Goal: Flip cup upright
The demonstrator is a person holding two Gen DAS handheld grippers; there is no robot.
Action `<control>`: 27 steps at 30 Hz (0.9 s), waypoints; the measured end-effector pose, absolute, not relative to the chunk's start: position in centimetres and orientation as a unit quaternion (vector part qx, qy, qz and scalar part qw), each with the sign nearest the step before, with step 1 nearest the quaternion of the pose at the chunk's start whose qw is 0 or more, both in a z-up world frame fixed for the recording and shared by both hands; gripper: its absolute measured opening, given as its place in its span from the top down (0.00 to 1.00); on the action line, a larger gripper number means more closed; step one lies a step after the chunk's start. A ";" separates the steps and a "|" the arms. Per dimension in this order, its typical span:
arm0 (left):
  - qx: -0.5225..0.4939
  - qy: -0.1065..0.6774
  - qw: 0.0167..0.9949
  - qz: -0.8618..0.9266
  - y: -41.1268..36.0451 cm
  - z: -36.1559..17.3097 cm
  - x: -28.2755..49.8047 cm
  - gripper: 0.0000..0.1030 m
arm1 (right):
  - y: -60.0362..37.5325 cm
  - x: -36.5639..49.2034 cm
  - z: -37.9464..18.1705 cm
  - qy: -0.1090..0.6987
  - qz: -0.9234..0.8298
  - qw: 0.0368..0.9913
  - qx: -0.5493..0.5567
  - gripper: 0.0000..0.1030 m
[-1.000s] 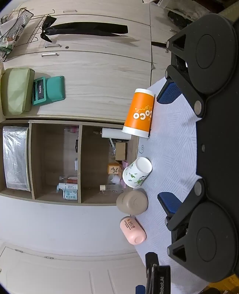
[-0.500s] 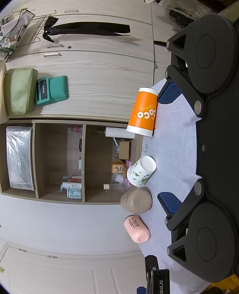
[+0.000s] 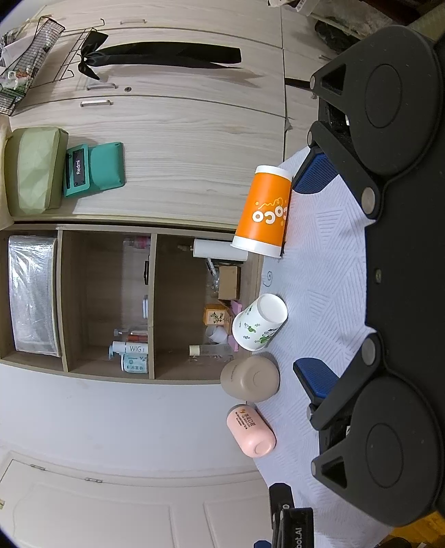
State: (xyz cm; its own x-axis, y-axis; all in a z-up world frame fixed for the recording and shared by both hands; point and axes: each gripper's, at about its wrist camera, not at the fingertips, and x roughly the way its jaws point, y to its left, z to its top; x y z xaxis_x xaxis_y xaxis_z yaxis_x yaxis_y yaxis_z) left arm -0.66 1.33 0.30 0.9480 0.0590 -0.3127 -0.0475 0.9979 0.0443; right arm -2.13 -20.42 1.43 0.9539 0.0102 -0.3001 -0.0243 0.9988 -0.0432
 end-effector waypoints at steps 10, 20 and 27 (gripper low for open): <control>0.016 0.165 0.986 0.032 1.6 0.0 -0.5 0.00 | -20.4 -2.1 1.3 0.153 0.006 0.988 -0.027 0.00; 0.017 0.170 0.985 0.033 1.6 -0.2 -0.4 0.00 | -20.3 -2.1 1.3 0.153 0.006 0.988 -0.028 0.00; 0.020 0.173 0.984 0.034 1.6 -0.3 -0.4 0.00 | -20.4 -2.1 1.2 0.156 0.004 0.987 -0.030 0.00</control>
State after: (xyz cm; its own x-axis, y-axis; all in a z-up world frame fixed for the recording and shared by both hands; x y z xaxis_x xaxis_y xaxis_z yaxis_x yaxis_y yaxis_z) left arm -0.36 1.63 -0.30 0.9377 0.0730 -0.3396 -0.0593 0.9970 0.0505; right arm -2.06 -20.37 1.15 0.9516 -0.0003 -0.3075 -0.0181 0.9982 -0.0570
